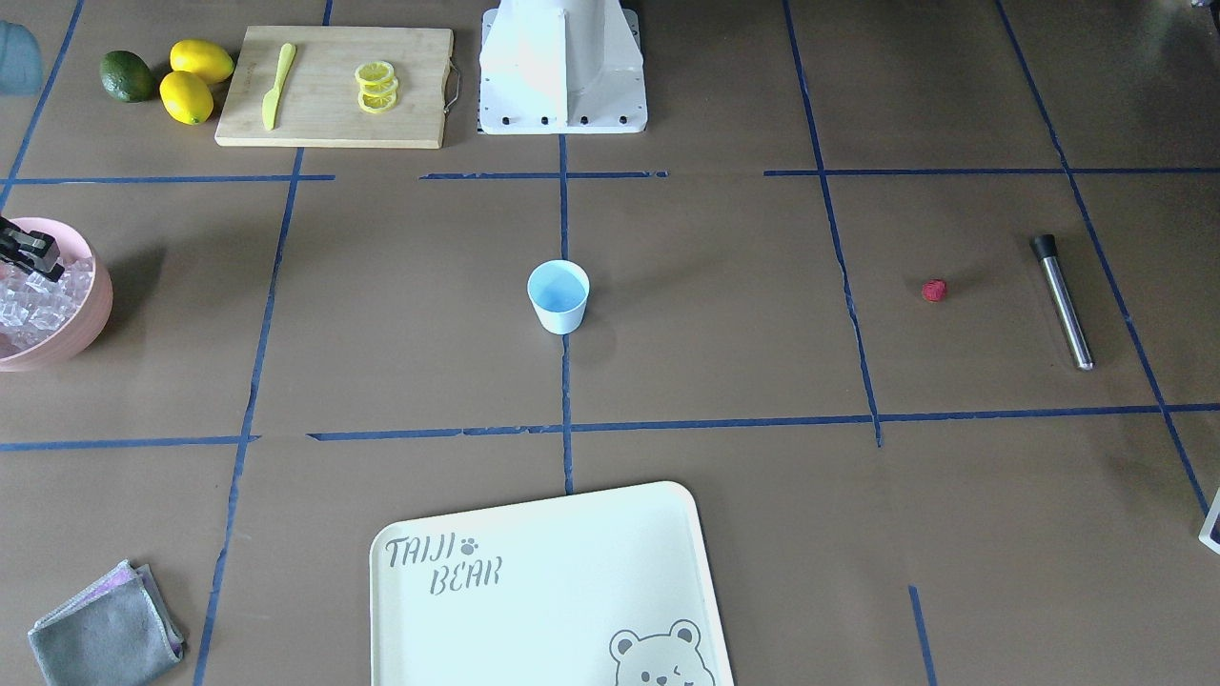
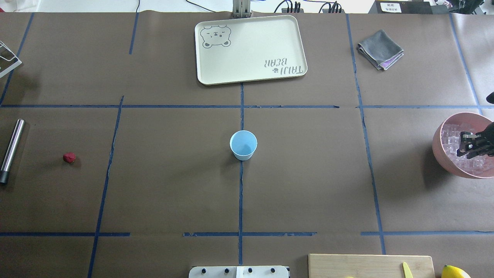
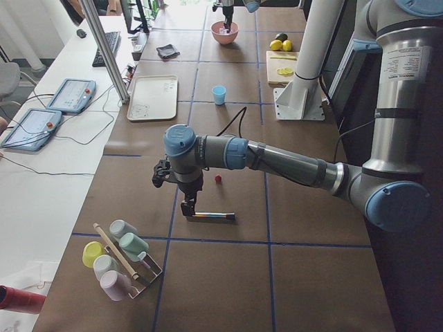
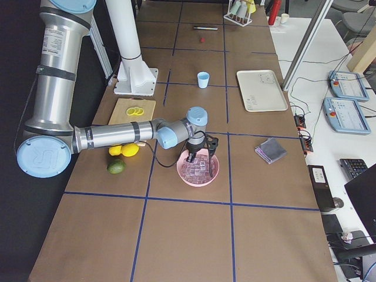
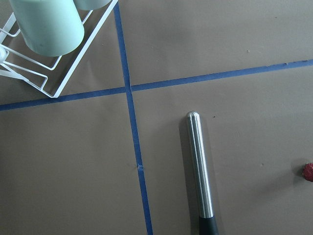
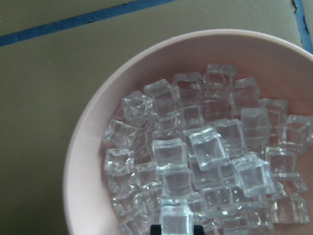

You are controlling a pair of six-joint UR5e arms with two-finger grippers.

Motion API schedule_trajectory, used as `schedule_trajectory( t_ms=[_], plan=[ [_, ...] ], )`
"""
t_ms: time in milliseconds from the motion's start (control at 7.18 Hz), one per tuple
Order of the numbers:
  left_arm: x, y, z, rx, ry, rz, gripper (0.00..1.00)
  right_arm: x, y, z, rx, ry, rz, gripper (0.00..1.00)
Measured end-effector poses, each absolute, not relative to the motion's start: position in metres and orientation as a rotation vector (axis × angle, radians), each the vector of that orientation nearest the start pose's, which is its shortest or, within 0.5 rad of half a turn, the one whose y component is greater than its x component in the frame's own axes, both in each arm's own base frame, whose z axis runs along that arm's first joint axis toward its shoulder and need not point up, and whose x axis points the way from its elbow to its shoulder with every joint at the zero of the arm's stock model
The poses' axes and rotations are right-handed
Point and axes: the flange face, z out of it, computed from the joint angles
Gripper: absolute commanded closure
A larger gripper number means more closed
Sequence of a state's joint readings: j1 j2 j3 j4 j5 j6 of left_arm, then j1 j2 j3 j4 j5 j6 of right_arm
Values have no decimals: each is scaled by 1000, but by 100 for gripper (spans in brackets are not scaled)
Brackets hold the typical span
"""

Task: Mash ice and strawberries in cup
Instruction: 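Lower the right gripper into the pink bowl and grasp an ice cube, then carry the ice cube with the right gripper over the blue cup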

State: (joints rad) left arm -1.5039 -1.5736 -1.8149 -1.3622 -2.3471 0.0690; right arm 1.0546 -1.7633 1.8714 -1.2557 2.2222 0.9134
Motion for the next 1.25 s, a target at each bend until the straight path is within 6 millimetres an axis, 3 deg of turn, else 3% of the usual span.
schedule_trajectory(
  t_ms=[418, 697, 836, 975, 1254],
  plan=[
    [-31, -487, 558, 40, 778, 144, 0, -139, -401, 475, 7, -870, 211, 100],
    [-31, -487, 558, 46, 778, 144, 0, -154, -406, 394, 11, -1015, 254, 100],
    [-31, -487, 558, 47, 778, 145, 0, -180, -411, 344, -28, -1102, 287, 100],
    [-31, -487, 557, 49, 778, 146, 0, -220, -410, 294, -74, -1167, 321, 100],
    [-31, -488, 557, 57, 777, 151, 0, -318, -388, 221, -148, -1234, 371, 100]
  ],
)
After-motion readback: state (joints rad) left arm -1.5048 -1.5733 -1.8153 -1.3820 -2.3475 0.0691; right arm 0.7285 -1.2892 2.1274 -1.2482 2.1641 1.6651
